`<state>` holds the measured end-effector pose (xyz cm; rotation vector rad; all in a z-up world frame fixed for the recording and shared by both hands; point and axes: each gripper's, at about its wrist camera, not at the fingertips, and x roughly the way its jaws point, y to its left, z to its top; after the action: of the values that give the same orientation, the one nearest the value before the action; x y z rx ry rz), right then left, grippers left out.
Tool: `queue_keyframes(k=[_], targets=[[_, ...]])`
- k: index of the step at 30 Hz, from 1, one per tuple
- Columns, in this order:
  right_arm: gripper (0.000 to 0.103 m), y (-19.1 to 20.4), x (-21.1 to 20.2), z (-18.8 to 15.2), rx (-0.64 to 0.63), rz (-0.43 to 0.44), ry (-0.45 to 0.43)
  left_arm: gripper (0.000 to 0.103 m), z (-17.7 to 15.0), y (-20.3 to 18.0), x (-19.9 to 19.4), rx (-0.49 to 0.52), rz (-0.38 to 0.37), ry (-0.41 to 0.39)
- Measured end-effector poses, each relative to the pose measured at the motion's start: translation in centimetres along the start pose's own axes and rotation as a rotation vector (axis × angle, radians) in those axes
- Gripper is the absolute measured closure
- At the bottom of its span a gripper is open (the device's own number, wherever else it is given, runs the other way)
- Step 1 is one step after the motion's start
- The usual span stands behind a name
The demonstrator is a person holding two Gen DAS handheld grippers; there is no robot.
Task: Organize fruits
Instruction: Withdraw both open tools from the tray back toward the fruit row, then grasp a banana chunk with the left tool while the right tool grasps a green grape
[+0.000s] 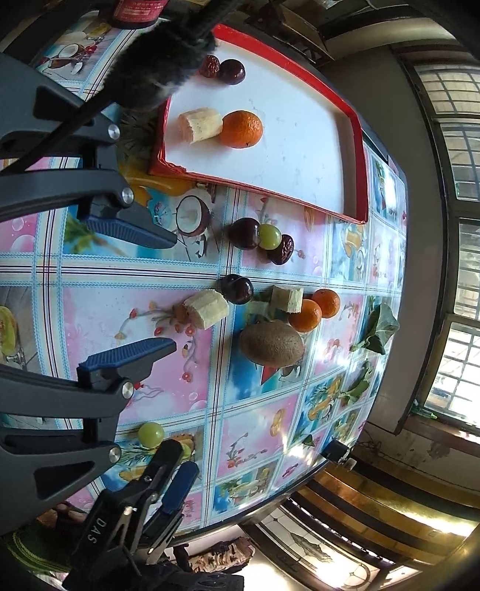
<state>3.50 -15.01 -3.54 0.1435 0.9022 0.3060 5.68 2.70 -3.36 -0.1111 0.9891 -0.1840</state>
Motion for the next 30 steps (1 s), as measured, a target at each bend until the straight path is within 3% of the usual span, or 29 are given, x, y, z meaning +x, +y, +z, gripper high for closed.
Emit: queue_keyframes(k=[12,18,23,25,30], targets=[[0.044,2.0,1.6,-2.5,-0.135,-0.063,0.083,0.053,1.7,-0.9,2.9,0.031,-0.013,0.034],[0.058,2.1,2.2,-2.4,-0.143,-0.066,0.106,0.053,2.4,-1.0,4.8,0.006,-0.005,0.053],[0.078,2.1,2.7,-2.6,-0.147,-0.048,0.133,0.062,2.5,-1.3,6.2,-0.004,-0.001,0.065],[0.078,2.0,2.7,-2.6,-0.143,-0.039,0.133,0.073,2.5,-1.4,6.3,-0.001,0.0,0.063],[0.078,1.8,2.5,-2.5,-0.131,-0.035,0.125,0.073,2.2,-1.3,5.9,0.005,-0.013,0.063]])
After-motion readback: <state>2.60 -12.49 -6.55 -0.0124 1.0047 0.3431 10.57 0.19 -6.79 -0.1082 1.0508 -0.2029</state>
